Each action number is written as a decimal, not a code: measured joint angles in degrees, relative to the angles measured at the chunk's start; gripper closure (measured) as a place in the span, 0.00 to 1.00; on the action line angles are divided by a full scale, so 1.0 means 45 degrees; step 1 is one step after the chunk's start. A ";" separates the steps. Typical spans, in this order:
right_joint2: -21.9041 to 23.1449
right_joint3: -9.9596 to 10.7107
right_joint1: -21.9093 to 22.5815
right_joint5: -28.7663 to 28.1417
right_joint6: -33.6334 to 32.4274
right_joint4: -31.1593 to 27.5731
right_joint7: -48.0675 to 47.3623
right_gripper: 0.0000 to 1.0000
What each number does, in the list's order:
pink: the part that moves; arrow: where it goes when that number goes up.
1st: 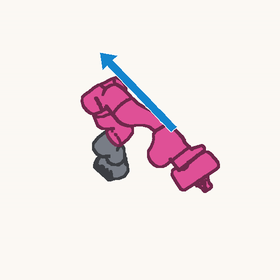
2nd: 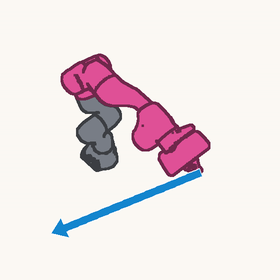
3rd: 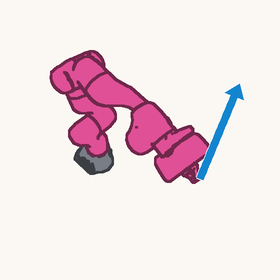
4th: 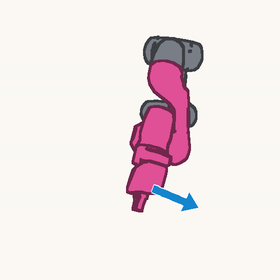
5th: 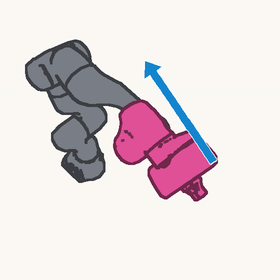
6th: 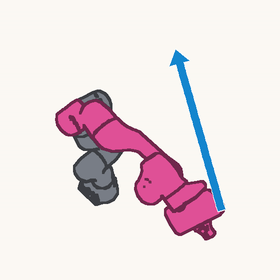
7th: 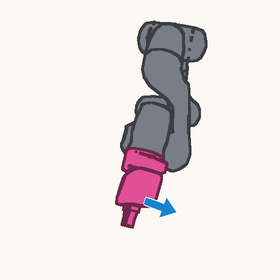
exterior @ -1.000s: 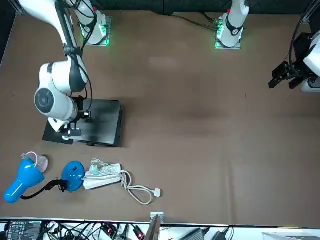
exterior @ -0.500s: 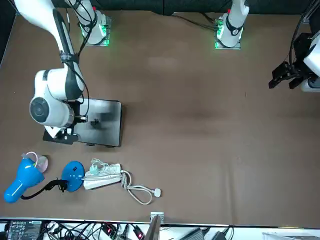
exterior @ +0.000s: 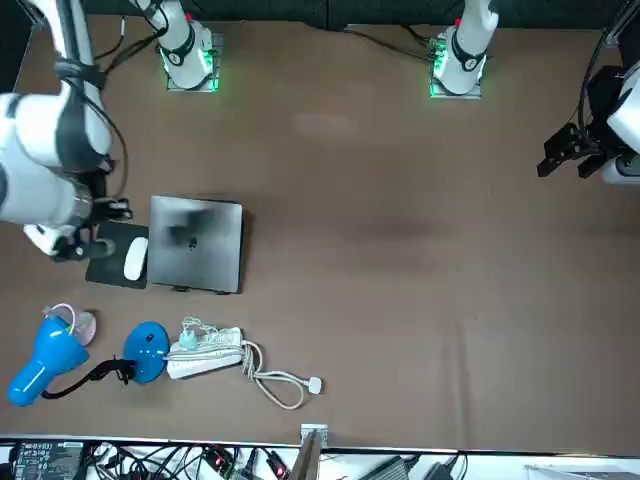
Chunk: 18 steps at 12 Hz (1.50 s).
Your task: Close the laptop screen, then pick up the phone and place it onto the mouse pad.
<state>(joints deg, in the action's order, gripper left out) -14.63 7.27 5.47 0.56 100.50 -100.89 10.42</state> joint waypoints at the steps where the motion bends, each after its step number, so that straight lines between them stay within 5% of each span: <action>1: 0.0230 0.0009 -0.0353 0.0008 -0.0118 -0.0104 0.0783 0.93; 2: 0.0416 0.0018 -0.0706 0.0019 -0.0169 -0.0261 0.1593 0.82; 4: 0.0683 0.0032 -0.1364 0.0030 -0.0177 -0.0659 0.3309 0.78; 12: 0.2275 0.0049 -0.3458 0.0110 0.0554 -0.2992 0.9921 0.05; 18: 0.3324 0.0059 -0.4859 0.0505 0.3301 -0.5743 1.5396 0.00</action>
<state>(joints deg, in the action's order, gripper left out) 0.33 7.54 -16.40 2.83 115.36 -126.73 79.71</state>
